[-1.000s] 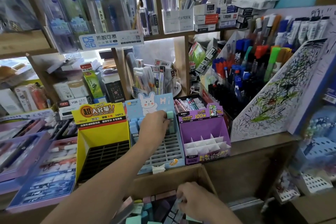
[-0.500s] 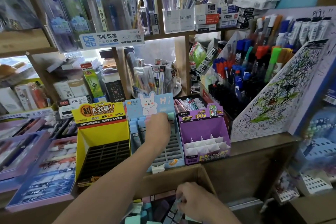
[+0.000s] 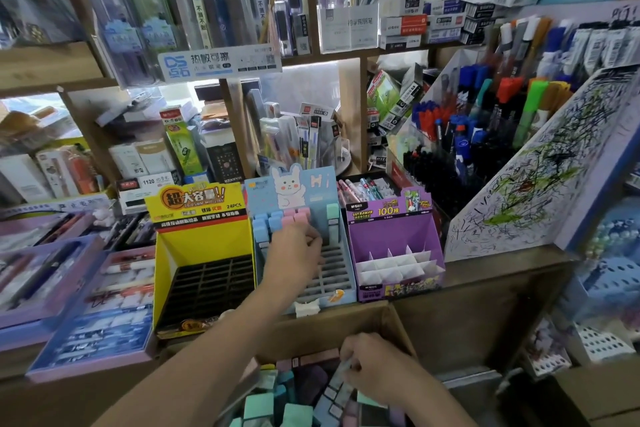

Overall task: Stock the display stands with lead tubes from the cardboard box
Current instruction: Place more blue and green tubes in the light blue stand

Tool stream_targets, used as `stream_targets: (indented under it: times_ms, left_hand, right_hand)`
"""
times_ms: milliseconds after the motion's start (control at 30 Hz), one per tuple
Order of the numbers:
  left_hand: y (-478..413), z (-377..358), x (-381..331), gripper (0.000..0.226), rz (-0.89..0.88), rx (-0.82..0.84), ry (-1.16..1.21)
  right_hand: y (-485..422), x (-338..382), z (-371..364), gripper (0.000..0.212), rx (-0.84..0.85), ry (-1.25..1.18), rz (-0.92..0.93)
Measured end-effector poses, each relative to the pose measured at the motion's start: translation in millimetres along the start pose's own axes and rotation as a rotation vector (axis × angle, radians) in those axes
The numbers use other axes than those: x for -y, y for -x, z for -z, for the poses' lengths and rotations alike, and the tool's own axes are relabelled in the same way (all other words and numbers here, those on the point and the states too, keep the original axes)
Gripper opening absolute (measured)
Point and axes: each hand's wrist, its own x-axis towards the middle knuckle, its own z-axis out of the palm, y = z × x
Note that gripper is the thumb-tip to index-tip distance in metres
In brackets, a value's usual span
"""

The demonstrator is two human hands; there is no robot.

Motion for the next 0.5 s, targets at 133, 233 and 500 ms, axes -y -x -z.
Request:
stream_targets:
  times_ms: [133, 233, 500]
  left_hand:
    - [31, 31, 24, 0.01, -0.052, -0.065, 0.072]
    - [65, 49, 46, 0.015, -0.039, -0.084, 0.117]
    - [139, 66, 113, 0.015, 0.161, 0.104, -0.01]
  right_hand:
    - [-1, -3, -7, 0.016, -0.07, -0.004, 0.015]
    - [-1, 0, -9, 0.011, -0.12, -0.006, 0.076]
    - [7, 25, -7, 0.021, -0.061, 0.054, 0.173]
